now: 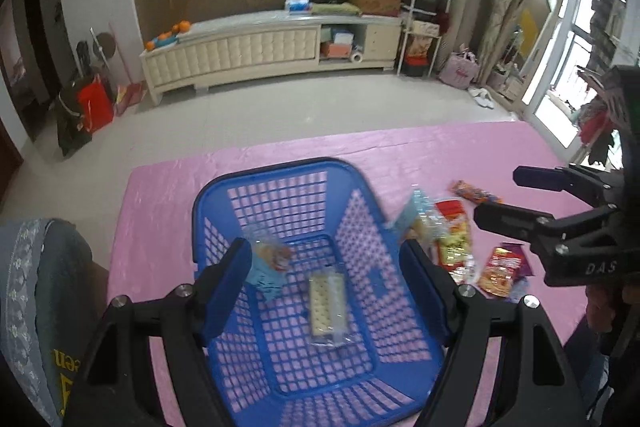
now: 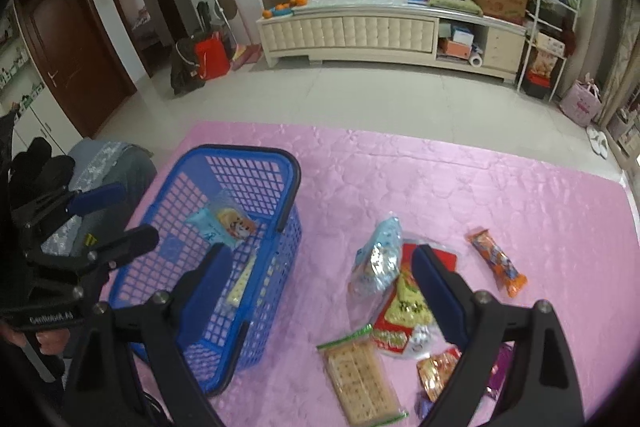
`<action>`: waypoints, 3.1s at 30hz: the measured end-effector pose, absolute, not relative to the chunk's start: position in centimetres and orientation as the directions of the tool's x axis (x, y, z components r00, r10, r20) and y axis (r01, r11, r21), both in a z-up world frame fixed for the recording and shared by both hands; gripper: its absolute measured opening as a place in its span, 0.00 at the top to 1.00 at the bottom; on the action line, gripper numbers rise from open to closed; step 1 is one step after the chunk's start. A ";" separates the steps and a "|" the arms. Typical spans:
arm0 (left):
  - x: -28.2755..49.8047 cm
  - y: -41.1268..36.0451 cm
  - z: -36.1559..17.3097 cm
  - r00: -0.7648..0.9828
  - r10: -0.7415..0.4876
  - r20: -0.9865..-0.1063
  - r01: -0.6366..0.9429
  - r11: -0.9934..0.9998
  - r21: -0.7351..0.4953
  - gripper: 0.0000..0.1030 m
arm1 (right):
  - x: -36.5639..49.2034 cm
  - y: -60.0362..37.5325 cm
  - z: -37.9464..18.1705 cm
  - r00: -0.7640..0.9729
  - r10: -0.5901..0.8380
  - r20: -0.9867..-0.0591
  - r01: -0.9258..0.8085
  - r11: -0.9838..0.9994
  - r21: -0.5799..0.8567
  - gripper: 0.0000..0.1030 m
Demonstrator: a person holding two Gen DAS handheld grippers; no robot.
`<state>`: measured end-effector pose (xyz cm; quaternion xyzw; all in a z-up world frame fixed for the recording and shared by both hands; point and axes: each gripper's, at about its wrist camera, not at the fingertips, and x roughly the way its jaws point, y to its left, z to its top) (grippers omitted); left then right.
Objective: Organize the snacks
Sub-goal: 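Move both tools back toward the remaining snacks, then grasp the clear bag with blue label with the left tool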
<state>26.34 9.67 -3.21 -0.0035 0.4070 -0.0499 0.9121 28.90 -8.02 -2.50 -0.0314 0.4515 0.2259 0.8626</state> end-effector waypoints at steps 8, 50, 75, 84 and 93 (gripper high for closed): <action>22.5 5.9 -0.2 0.703 -0.128 -0.699 0.136 0.990 -0.044 0.22 | 25.3 -11.8 0.4 0.530 0.359 -0.768 -0.390 0.908 0.156 0.09; 31.8 -6.5 -6.6 0.458 -0.111 -0.882 0.188 0.982 -0.025 0.22 | 29.0 -25.1 -5.8 0.408 0.289 -0.866 -0.146 0.957 0.251 0.09; 42.0 -5.2 -15.3 0.271 -0.029 -0.962 0.121 0.993 0.004 0.32 | 36.6 -25.0 -13.5 0.266 0.310 -0.913 -0.099 0.951 0.294 0.09; 43.7 -5.1 -17.6 0.248 -0.014 -0.969 0.122 0.992 0.017 0.51 | 36.8 -24.6 -14.8 0.240 0.340 -0.909 -0.118 0.940 0.320 0.09; 43.5 -4.6 -17.9 0.279 -0.014 -0.960 0.092 0.996 0.013 0.72 | 36.4 -24.6 -15.2 0.220 0.348 -0.912 -0.116 0.937 0.329 0.09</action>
